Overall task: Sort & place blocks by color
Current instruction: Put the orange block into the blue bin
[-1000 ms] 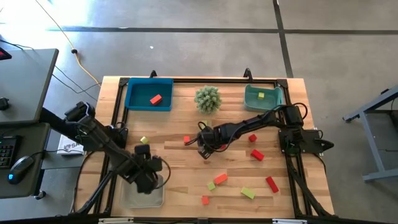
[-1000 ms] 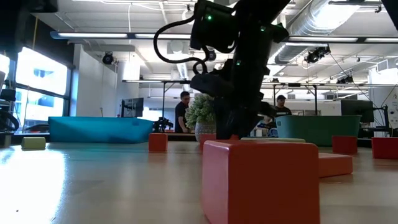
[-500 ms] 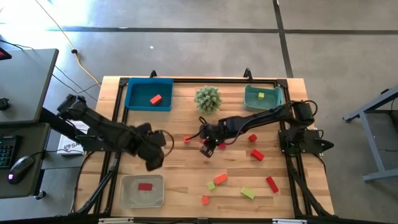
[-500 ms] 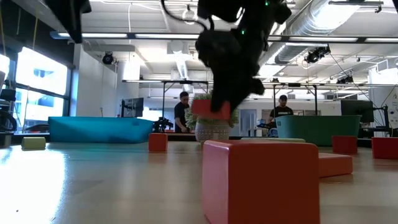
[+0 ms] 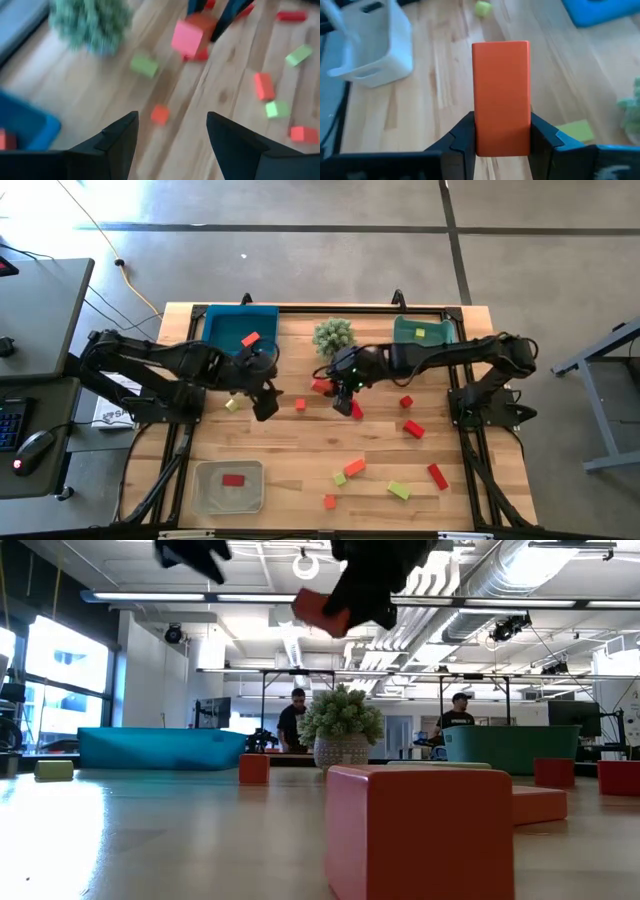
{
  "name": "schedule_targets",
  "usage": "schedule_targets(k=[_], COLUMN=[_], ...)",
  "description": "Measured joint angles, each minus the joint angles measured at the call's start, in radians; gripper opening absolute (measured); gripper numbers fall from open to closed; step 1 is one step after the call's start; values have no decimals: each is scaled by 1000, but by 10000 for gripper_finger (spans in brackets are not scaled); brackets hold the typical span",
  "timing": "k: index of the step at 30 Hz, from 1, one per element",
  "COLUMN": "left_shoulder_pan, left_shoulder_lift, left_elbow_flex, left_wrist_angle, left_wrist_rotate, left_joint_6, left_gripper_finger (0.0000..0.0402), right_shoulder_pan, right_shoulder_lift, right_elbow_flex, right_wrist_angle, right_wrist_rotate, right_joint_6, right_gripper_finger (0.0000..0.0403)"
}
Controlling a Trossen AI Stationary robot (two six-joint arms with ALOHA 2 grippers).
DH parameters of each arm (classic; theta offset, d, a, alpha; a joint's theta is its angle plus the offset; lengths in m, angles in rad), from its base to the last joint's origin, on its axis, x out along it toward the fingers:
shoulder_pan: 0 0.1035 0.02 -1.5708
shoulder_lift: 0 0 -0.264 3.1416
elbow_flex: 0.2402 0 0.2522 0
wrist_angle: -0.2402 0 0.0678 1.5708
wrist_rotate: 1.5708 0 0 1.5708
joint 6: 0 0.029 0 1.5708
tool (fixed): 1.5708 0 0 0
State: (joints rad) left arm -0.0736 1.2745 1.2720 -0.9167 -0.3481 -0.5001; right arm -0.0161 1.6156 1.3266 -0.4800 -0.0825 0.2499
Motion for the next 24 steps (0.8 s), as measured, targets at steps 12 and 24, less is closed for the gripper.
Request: schedule_targets(k=[12, 24], left_shoulder_pan=[86, 118], left_shoulder_lift=[25, 94], left_elbow_flex=[-1, 1], left_wrist_angle=[219, 353], left_wrist_rotate=[78, 135], left_joint_6=[301, 293], left_gripper_finger=[225, 225], right_shoulder_pan=[-68, -90], right_shoulder_lift=[-60, -61], right_elbow_flex=[0, 0], right_wrist_angle=[42, 58], right_wrist_rotate=[-179, -221], right_joint_6=[-242, -322], right_gripper_finger=[102, 102])
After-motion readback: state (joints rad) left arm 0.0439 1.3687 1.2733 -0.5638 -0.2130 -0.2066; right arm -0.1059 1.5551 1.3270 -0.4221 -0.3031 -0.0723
